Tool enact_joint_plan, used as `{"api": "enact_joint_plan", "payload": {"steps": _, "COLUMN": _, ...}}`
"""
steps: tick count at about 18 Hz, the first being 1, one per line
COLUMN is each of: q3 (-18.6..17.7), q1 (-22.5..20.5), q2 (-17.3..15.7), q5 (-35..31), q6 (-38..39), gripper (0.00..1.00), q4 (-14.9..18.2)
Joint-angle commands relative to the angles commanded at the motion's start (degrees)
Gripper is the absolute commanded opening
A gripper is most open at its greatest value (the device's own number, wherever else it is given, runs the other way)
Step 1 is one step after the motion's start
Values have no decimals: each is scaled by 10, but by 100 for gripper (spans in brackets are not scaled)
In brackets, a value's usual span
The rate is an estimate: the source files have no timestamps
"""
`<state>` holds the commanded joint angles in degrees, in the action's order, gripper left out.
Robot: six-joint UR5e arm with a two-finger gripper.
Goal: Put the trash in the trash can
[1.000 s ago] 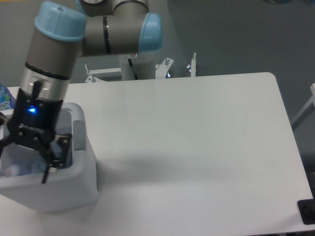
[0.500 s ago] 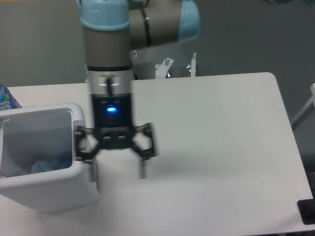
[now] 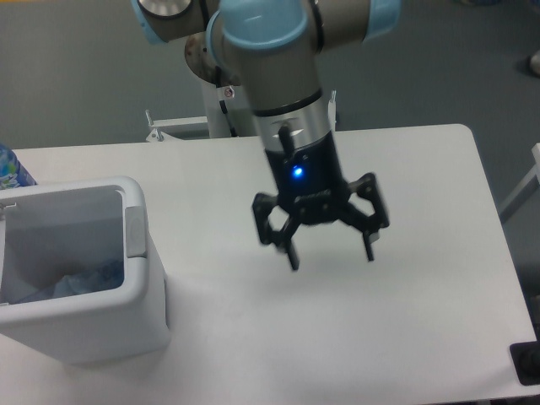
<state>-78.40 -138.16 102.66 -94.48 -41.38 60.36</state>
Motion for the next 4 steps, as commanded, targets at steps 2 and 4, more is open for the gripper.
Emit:
{"api": "enact_joint_plan", "payload": {"steps": 2, "q3": 0, "q1": -1, "q2": -7, "q5": 0, "q6": -3, "gripper": 100, "q4": 14}}
{"api": "enact_joint_plan", "payload": {"steps": 4, "q3": 0, "q1": -1, "q2": -10, "q5": -1, "q6": -3, "gripper": 100, "q4": 13}}
